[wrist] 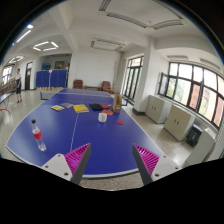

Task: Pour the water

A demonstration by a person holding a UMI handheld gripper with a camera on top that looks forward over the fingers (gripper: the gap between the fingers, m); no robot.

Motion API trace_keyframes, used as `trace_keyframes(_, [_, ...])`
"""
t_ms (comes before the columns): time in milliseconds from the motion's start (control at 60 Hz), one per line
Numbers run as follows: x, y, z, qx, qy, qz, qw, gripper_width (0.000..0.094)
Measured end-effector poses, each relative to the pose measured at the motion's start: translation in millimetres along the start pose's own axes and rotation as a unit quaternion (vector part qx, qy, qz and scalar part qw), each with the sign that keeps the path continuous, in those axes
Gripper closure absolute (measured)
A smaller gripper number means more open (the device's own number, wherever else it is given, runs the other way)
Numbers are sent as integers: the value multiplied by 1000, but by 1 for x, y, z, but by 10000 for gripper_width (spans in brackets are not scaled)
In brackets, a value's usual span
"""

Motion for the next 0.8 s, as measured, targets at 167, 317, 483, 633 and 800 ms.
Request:
trace_keyframes(167, [6,-15,-36,19,13,-5,1000,83])
trace_keyframes(317, [44,-14,-98,44,27,11,999,90])
trace_keyframes(483, [161,7,-155,87,1,72,994,83])
trace_keyframes(633, [302,4,-165,63,1,125,990,80])
trace_keyframes(800, [446,-26,-131,32,-12,167,985,85])
Point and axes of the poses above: the point between the fingertips, and its own axes, seen from behind it with the camera up: x to the left, z up, y backward, against the way the camera looks, the point moved 2 cm from there along y, backward, against the way the camera looks, and after that the axes turned 10 degrees about -z, right-handed, at the moved point
